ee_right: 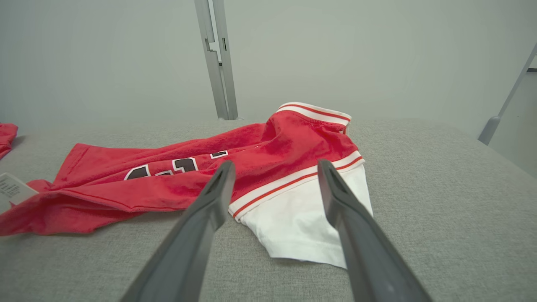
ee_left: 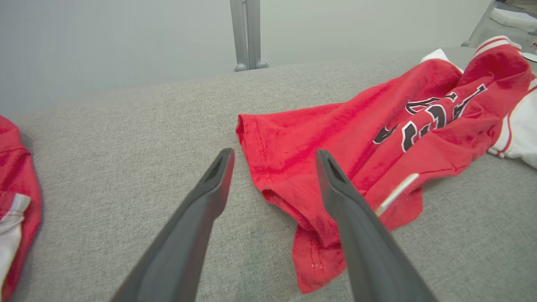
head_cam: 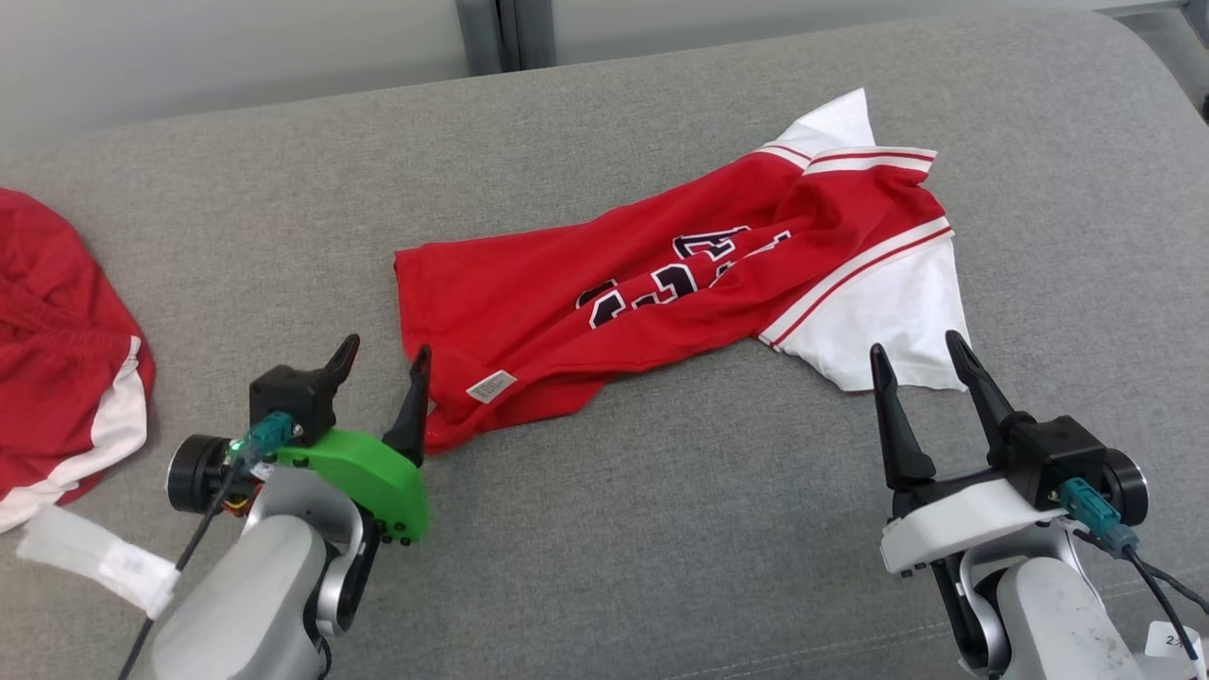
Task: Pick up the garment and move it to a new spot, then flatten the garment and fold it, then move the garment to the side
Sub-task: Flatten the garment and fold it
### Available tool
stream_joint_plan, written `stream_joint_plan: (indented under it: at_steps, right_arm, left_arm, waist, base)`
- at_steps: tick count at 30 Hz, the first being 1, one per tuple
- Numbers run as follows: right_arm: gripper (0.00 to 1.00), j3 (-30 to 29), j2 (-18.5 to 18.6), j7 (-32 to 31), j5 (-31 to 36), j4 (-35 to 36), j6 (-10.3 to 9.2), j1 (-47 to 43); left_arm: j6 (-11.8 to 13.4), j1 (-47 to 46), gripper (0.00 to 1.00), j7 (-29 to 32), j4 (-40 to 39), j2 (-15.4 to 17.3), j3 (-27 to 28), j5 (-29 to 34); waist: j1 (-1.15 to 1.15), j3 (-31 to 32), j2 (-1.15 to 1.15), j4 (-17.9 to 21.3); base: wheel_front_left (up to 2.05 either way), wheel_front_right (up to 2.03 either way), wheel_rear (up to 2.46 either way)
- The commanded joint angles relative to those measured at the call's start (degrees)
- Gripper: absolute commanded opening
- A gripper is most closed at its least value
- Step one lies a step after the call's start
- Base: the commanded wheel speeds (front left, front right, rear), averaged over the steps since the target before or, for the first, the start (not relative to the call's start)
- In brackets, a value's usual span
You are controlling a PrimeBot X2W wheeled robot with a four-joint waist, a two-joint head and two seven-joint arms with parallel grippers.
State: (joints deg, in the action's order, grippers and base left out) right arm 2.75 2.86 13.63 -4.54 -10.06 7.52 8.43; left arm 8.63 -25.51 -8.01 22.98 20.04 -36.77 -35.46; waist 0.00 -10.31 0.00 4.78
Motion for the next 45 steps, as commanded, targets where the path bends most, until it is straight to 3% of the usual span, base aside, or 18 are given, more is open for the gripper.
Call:
stream_joint_plan:
  at_steps: [1,7,12,15,22,23,24,25,27,37,45]
  right_arm:
    - [1.0,0.2,0.1,0.0,-0.5,-0.1,-0.06,0.0]
    - [1.0,0.8,0.1,-0.1,-0.5,-0.3,-0.06,1.0]
    - [1.0,1.4,0.1,-0.1,-0.7,-0.1,-0.06,1.6]
    - [1.0,1.6,0.1,0.1,-0.9,0.2,-0.06,2.1]
    - [1.0,1.5,0.1,0.5,-1.5,0.3,-0.06,3.2]
    - [1.0,1.6,0.1,0.6,-1.5,0.2,-0.06,3.4]
    - [1.0,1.6,0.1,0.7,-1.7,0.2,-0.06,3.5]
    - [1.0,1.6,0.1,0.8,-1.8,0.1,-0.06,3.6]
    - [1.0,1.4,0.1,0.9,-1.9,0.1,-0.07,3.7]
    - [1.0,1.7,0.1,1.3,-2.2,0.0,-0.06,5.3]
    - [1.0,2.0,0.1,1.5,-2.1,-0.3,-0.06,6.1]
  left_arm:
    - [-0.3,-1.5,1.0,1.7,1.1,-0.3,0.5,-1.4]
    - [-2.1,-6.4,1.0,11.2,8.7,-2.9,0.4,-5.8]
    - [-0.5,-10.8,1.0,18.9,16.7,-5.1,0.4,-7.7]
    - [0.1,-13.2,1.0,22.1,20.0,-6.2,0.5,-8.7]
    - [-1.9,-17.3,1.0,26.5,25.1,-8.1,0.4,-10.3]
    - [-2.2,-17.7,0.96,27.0,25.7,-8.3,0.2,-10.3]
    - [-2.6,-18.0,0.25,27.1,26.2,-8.5,-0.1,-10.2]
    - [-3.2,-18.3,0.0,27.1,26.6,-8.7,-0.4,-10.0]
    - [-3.9,-19.2,0.0,24.2,26.6,-8.7,0.1,-9.8]
    - [-3.0,-26.9,0.0,1.6,27.2,-5.8,1.7,-3.8]
    - [-4.2,-31.8,0.0,-5.5,30.1,-4.7,2.3,-1.6]
  waist:
    - [0.0,-0.3,0.0,0.6]
    - [0.0,-0.9,0.0,1.8]
    - [0.0,-2.0,0.0,2.8]
    - [0.0,-2.9,0.0,3.4]
    - [0.0,-5.5,0.0,4.1]
    - [0.0,-5.8,0.0,4.2]
    - [0.0,-6.0,0.0,4.3]
    - [0.0,-6.3,0.0,4.3]
    - [0.0,-6.7,0.0,4.3]
    - [0.0,-9.2,0.0,4.7]
    - [0.0,-10.3,0.0,5.0]
  base:
    - [0.0,0.0,0.0]
    - [0.0,0.0,0.0]
    - [0.0,0.0,0.0]
    - [0.0,0.0,0.0]
    - [0.0,0.0,0.0]
    - [0.0,0.0,0.0]
    - [0.0,0.0,0.0]
    - [0.0,0.0,0.0]
    - [0.0,0.0,0.0]
    - [0.0,0.0,0.0]
    - [0.0,0.0,0.0]
